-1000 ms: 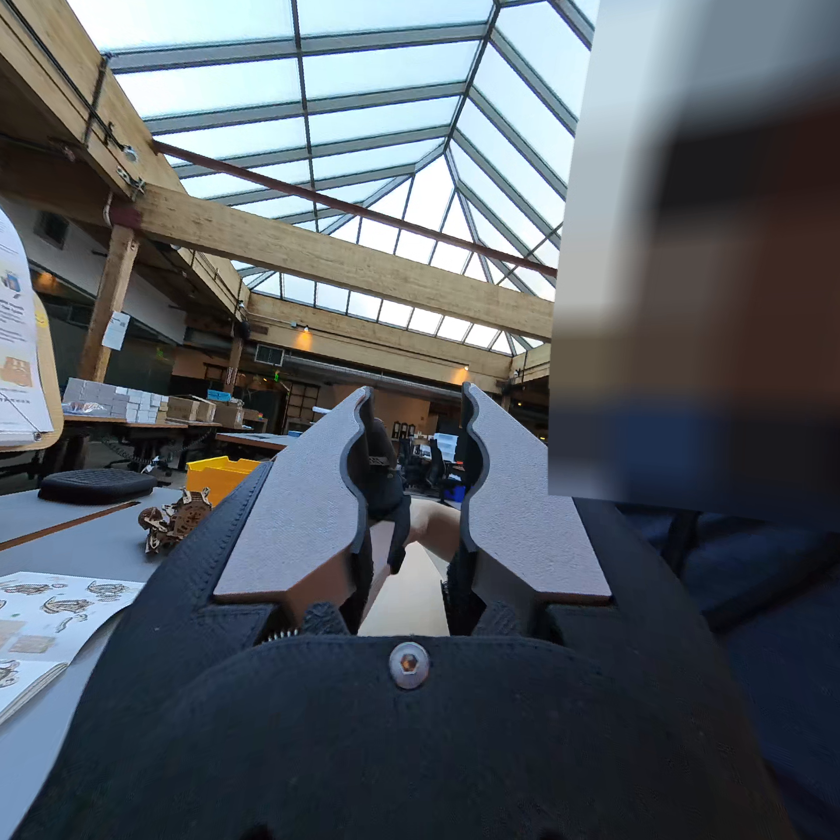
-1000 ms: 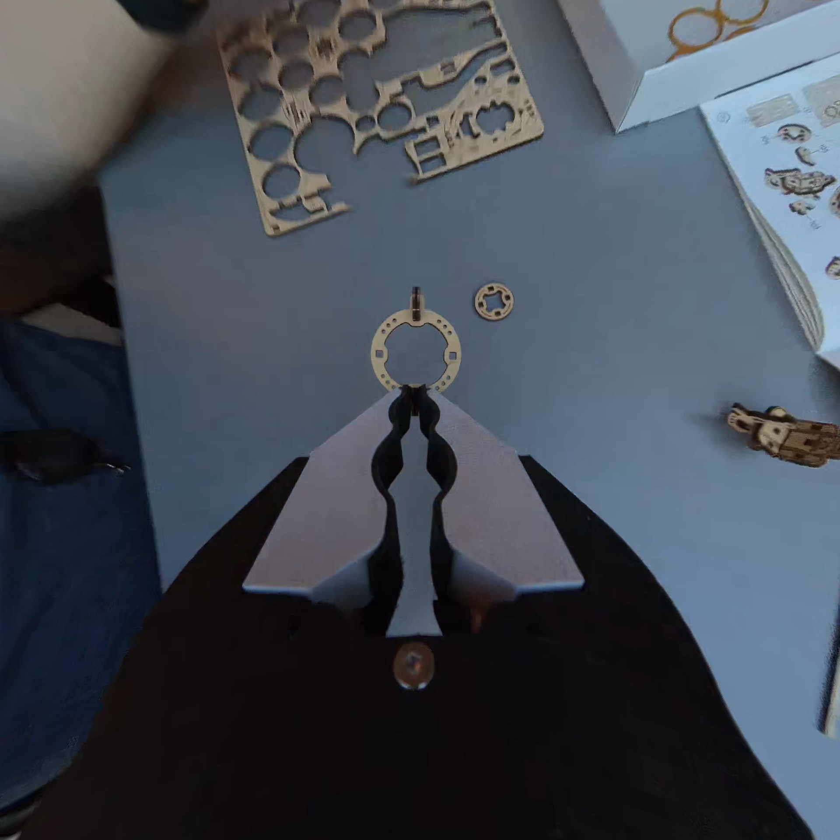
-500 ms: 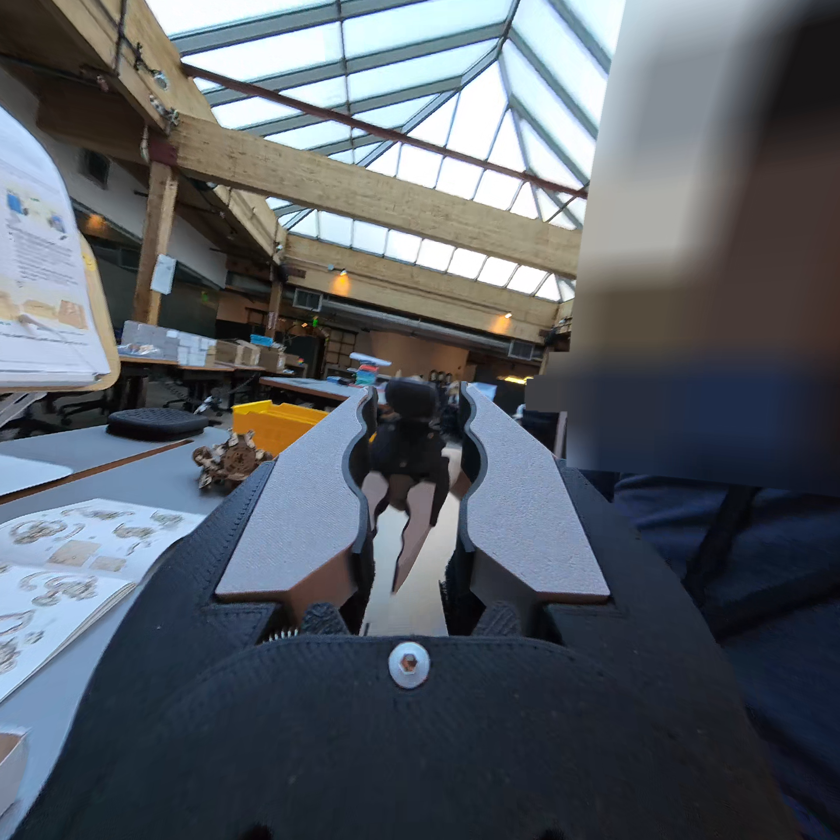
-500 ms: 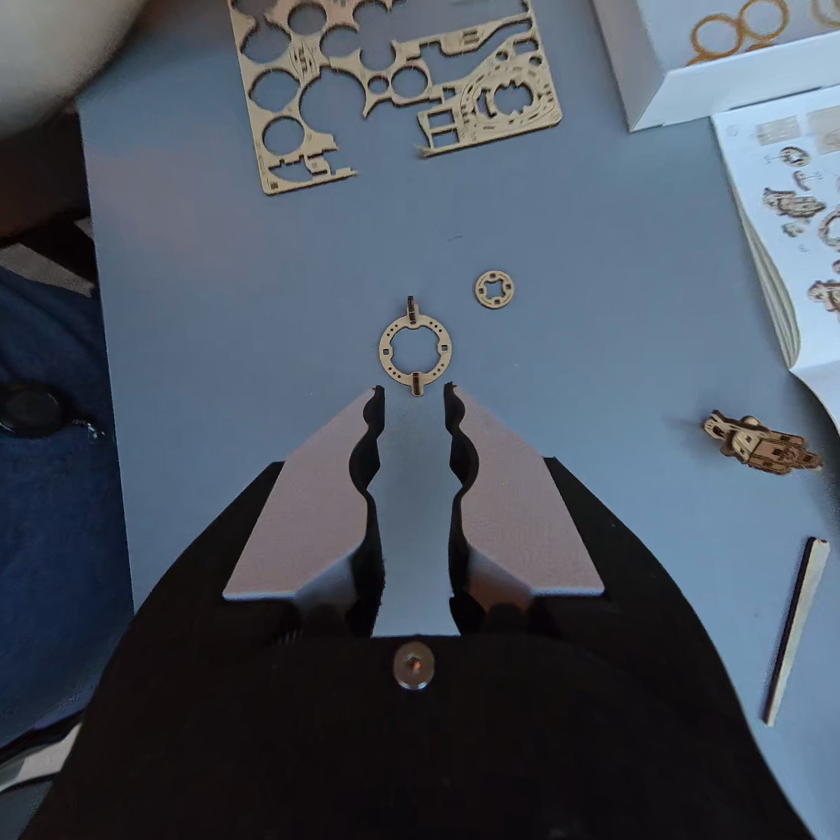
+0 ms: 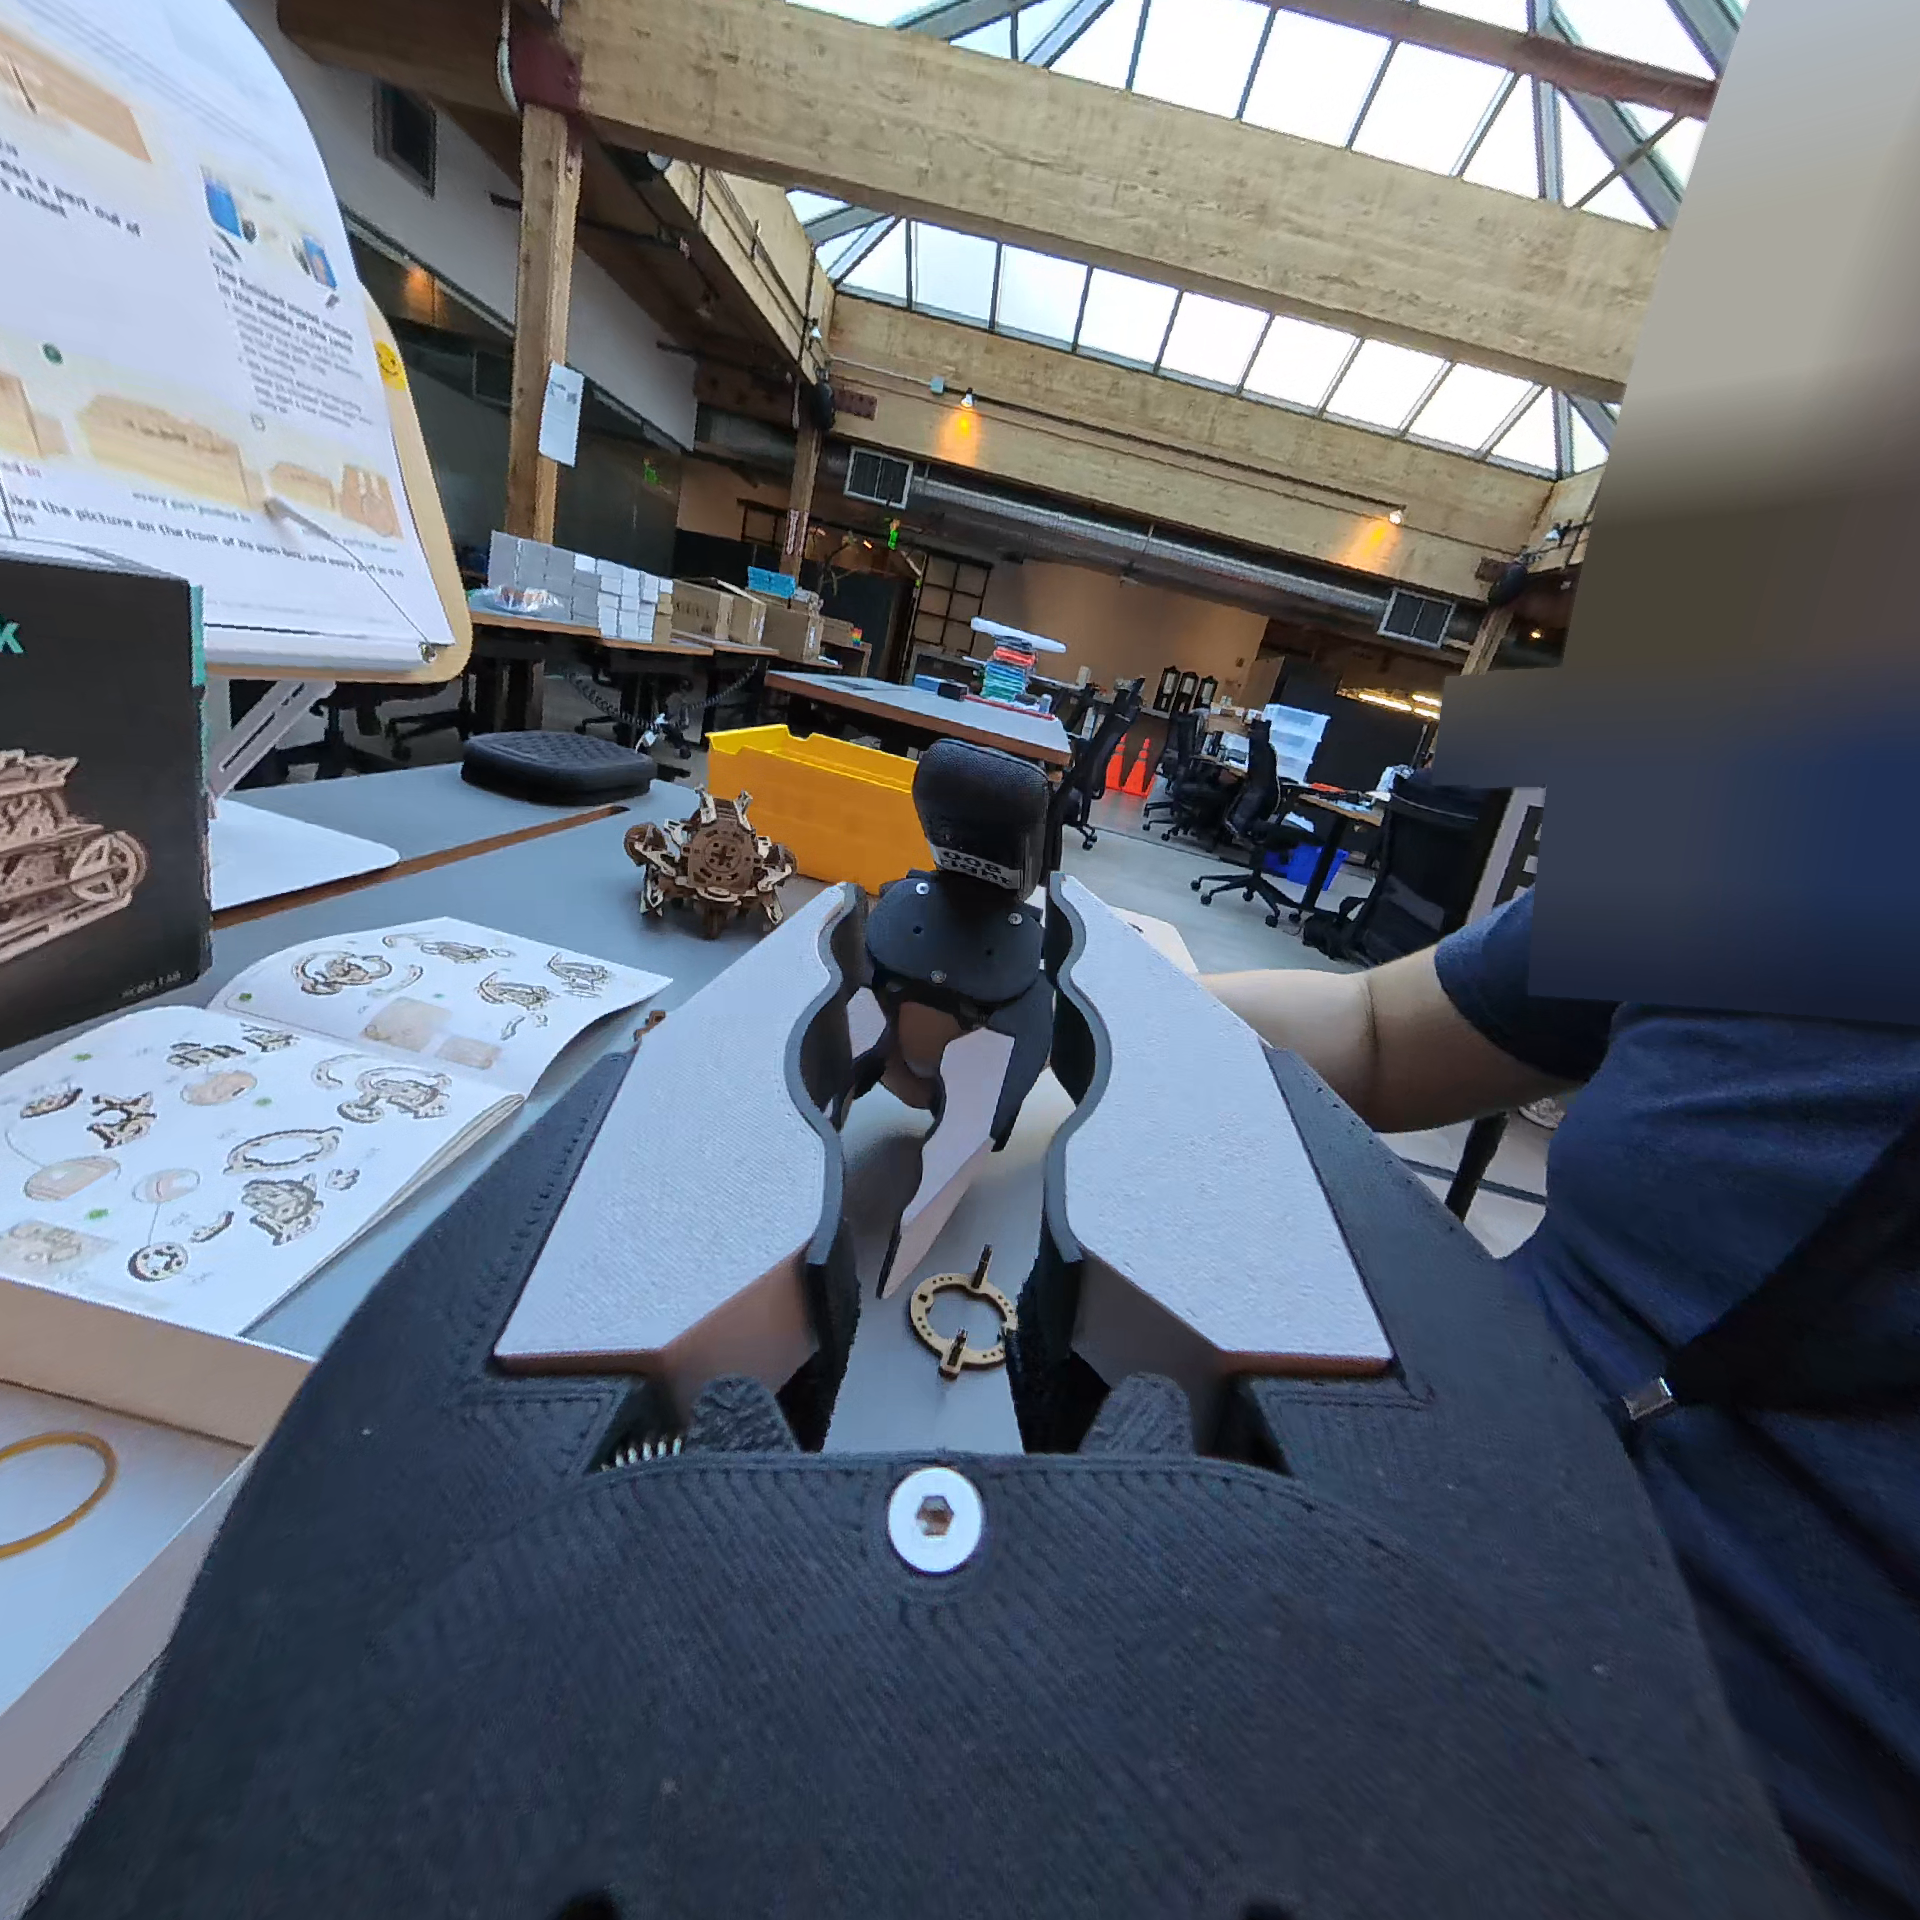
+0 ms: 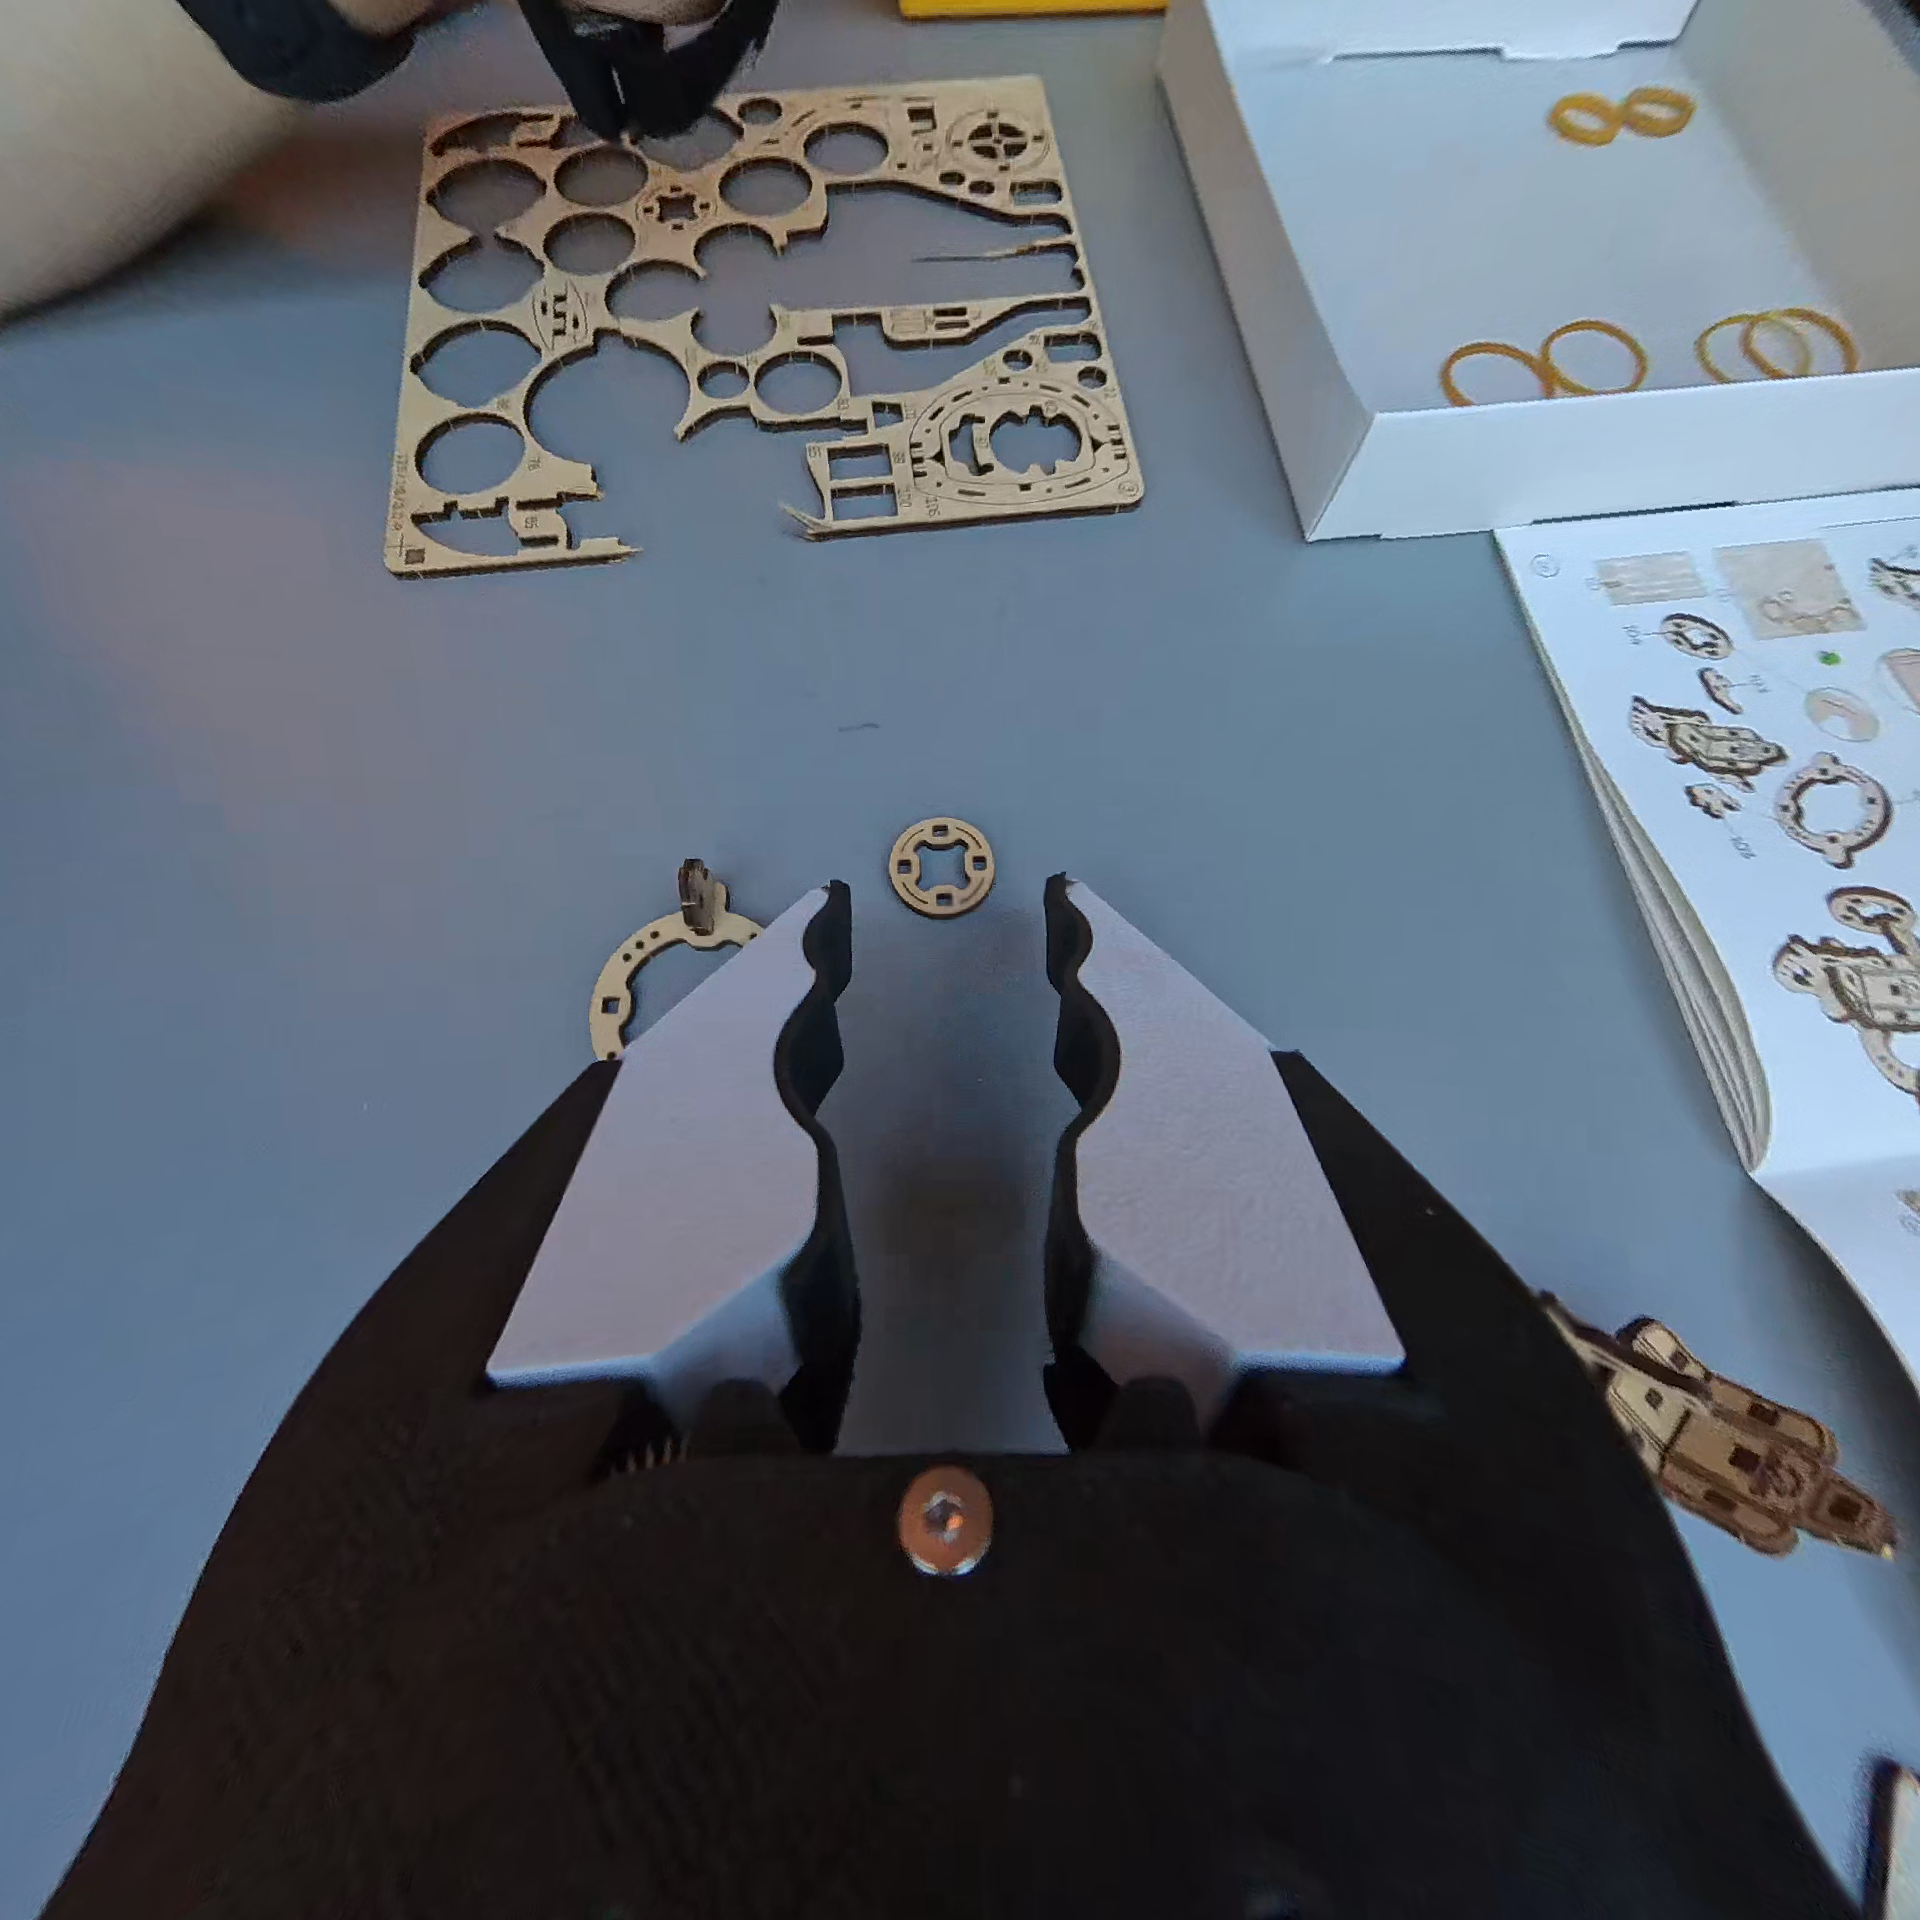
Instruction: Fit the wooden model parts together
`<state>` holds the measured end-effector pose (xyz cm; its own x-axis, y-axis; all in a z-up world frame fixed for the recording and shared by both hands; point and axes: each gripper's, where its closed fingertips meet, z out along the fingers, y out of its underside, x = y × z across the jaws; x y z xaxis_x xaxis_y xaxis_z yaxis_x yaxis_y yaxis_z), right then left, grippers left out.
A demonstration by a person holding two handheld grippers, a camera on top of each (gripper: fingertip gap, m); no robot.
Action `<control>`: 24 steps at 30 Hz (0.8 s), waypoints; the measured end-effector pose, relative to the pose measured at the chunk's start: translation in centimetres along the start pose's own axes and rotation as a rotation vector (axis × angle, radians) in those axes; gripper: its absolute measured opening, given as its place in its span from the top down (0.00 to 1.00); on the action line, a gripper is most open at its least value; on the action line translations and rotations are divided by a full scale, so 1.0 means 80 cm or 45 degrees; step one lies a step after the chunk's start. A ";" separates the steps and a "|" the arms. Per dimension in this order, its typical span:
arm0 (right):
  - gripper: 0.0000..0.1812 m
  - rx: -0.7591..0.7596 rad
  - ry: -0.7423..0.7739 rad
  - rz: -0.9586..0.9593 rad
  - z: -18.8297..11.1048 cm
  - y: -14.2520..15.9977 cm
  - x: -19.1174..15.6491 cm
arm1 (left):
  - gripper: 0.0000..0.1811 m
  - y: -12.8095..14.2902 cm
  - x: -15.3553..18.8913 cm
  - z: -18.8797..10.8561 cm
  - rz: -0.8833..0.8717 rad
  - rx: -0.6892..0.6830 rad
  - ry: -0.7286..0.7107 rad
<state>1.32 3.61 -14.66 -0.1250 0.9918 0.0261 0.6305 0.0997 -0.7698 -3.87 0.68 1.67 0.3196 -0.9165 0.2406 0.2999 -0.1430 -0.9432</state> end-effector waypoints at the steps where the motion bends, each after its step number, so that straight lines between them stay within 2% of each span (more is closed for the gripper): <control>1: 0.80 -0.012 -0.011 0.003 0.004 0.000 0.000 | 0.82 0.001 -0.001 0.000 -0.005 -0.002 -0.004; 5: 0.81 -0.050 -0.029 0.021 0.015 0.006 0.000 | 0.82 0.002 -0.003 0.001 -0.027 -0.007 -0.007; 8: 0.89 -0.018 -0.054 0.009 0.019 0.003 -0.003 | 0.82 0.003 -0.004 0.002 -0.045 -0.013 -0.008; 10: 0.89 -0.008 -0.030 -0.015 0.019 0.002 -0.002 | 0.83 0.006 -0.008 0.002 -0.048 -0.026 -0.032; 13: 0.89 0.086 0.128 -0.177 0.008 -0.011 0.006 | 0.84 0.016 -0.023 0.004 -0.082 -0.075 -0.115; 17: 0.89 0.262 0.219 -0.331 -0.017 -0.041 -0.007 | 0.84 0.041 -0.037 0.011 -0.163 -0.183 -0.185; 20: 0.89 0.319 0.340 -0.416 -0.031 -0.056 -0.003 | 0.87 0.068 -0.037 0.021 -0.279 -0.300 -0.172; 24: 0.89 0.342 0.485 -0.538 -0.044 -0.065 0.003 | 0.86 0.097 -0.040 0.030 -0.387 -0.411 -0.188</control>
<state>0.72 3.59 -8.40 -0.0081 0.8350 0.5502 0.3657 0.5146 -0.7756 -0.41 3.37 -5.89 0.3923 -0.7553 0.5250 0.1122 -0.5272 -0.8423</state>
